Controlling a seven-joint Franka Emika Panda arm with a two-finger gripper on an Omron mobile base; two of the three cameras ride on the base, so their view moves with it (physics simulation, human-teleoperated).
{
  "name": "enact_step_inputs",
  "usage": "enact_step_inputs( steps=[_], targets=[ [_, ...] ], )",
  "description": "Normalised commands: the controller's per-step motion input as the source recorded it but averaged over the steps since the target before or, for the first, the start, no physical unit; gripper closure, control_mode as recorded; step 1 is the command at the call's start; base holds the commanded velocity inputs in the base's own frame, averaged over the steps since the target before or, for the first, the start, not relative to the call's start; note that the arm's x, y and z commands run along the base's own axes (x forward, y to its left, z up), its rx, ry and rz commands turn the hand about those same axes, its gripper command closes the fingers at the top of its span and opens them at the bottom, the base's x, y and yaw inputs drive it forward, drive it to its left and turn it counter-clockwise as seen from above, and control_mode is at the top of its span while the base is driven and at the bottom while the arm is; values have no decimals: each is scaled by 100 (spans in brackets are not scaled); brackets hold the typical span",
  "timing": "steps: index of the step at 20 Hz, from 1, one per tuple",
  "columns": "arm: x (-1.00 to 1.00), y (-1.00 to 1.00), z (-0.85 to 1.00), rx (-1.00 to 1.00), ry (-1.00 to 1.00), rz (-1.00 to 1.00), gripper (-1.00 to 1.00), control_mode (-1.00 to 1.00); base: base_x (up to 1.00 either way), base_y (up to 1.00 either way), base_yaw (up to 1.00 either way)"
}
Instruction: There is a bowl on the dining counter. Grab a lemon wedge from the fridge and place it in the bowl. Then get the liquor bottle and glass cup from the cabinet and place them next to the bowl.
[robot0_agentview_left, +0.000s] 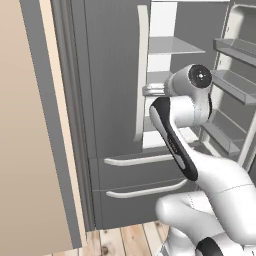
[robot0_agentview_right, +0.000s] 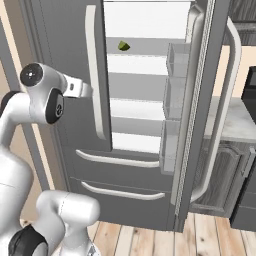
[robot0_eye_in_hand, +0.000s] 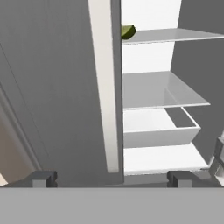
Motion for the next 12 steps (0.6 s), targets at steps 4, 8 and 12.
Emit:
enact_step_inputs(
  steps=[4,8,12],
  targets=[
    [37,-1,0,0,4,2,-100,-100,0,0,0],
    [50,0,-4,0,0,0,-100,-100,0,0,0],
    [51,0,-15,0,0,0,-100,-100,0,0,0]
  ],
)
